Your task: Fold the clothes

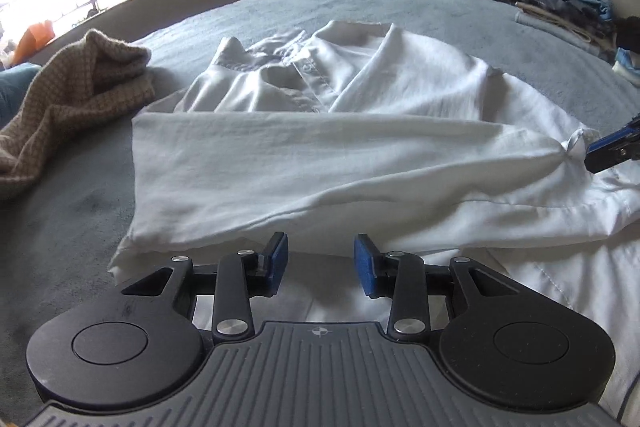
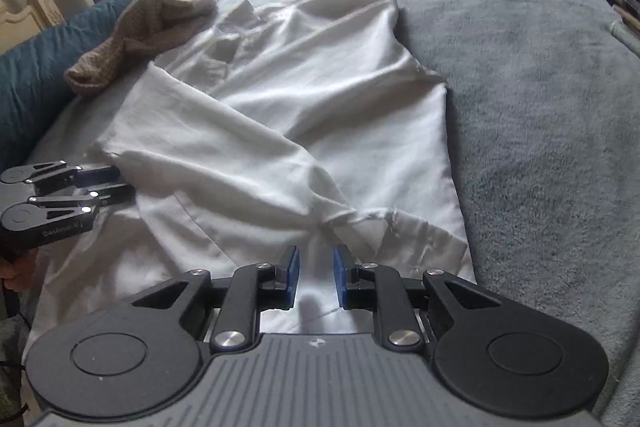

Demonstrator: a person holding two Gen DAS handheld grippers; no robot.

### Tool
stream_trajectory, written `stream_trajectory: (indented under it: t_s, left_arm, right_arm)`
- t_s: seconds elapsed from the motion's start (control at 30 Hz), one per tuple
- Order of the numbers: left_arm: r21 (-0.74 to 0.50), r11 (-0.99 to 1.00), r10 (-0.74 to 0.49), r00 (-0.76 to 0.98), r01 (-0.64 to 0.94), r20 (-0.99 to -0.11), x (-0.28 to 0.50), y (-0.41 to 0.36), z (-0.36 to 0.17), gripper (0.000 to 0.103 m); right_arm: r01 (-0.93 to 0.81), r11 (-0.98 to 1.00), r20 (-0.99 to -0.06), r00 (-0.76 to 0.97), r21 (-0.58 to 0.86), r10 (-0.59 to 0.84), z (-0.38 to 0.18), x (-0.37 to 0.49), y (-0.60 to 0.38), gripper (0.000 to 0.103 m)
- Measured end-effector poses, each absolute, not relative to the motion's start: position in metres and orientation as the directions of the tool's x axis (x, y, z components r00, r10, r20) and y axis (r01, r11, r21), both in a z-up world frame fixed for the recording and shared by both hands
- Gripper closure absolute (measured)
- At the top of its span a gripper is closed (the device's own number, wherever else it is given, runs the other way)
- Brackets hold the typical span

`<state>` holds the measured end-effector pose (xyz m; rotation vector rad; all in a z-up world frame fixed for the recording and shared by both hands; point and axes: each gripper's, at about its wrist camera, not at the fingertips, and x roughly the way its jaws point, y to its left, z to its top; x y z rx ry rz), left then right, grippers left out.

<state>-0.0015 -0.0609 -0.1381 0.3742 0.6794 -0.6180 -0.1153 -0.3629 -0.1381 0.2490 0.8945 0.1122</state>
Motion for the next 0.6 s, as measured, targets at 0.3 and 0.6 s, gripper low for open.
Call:
stream_trajectory:
  t_s: [0.3,0.6]
  left_arm:
    - [0.122,0.782,-0.355,0.599,0.611,-0.718,0.018,-0.073,-0.138,0.062]
    - [0.059,0.864,-0.343,0.670,0.500,-0.658,0.086,-0.067,-0.095,0.051]
  right_arm:
    - [0.076,0.959,-0.781,0.599,0.274,0.176,-0.161,-0.123,-0.389,0.083]
    - [-0.030,0.909,-0.652,0.687,0.416,0.321,-0.098,-0.079,-0.421,0.081]
